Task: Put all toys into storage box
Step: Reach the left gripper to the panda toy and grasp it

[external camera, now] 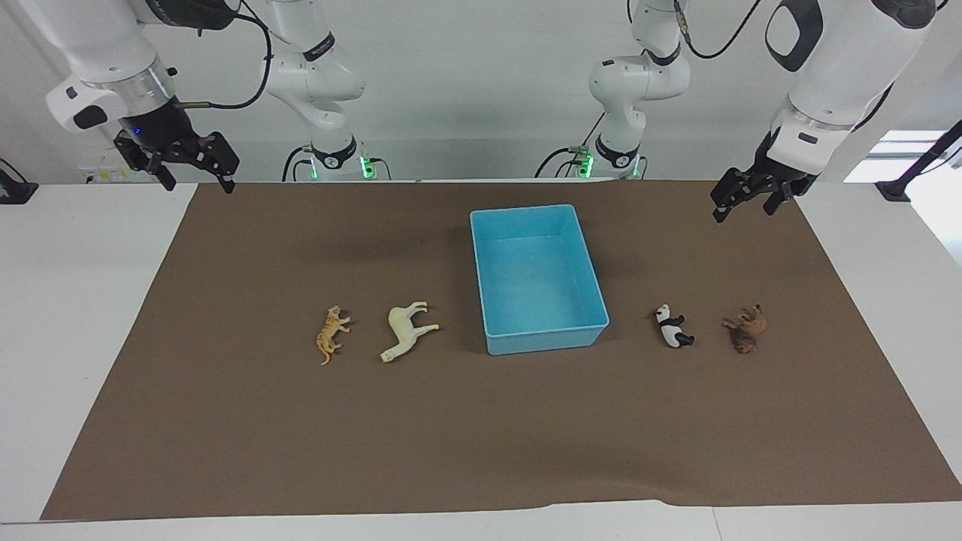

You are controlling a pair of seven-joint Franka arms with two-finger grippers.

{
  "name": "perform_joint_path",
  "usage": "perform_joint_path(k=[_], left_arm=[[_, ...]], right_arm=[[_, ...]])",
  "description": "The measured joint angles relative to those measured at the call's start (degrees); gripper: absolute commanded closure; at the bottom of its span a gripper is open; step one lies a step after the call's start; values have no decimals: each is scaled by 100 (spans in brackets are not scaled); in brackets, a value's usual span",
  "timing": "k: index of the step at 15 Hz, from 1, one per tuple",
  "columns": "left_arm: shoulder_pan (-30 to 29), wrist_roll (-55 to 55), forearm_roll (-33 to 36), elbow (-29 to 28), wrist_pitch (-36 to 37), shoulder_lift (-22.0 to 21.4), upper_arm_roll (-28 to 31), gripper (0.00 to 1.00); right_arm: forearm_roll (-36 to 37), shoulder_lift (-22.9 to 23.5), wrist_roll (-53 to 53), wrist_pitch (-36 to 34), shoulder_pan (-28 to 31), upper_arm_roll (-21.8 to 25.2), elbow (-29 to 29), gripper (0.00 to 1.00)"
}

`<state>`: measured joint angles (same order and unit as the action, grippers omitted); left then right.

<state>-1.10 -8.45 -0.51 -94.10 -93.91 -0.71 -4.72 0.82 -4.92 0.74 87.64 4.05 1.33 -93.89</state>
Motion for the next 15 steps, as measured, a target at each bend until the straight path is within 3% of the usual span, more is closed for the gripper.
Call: perform_joint_path(k=[5, 8, 10, 15], left_arm=[[-12, 12, 0, -459, -654, -121, 32, 0], [-80, 79, 0, -1575, -2300, -110, 51, 0], [-94, 97, 0, -2112, -2904, 30, 50, 0], [17, 105, 0, -2277, -3538, 523, -26, 0]], right_arm=[[3, 0, 0, 0, 0, 0, -1, 0], [3, 0, 0, -20, -8, -3, -21, 0], [3, -3, -5, -70, -6, -6, -24, 0], [-81, -69, -9, -204, 5, 0, -29, 0]])
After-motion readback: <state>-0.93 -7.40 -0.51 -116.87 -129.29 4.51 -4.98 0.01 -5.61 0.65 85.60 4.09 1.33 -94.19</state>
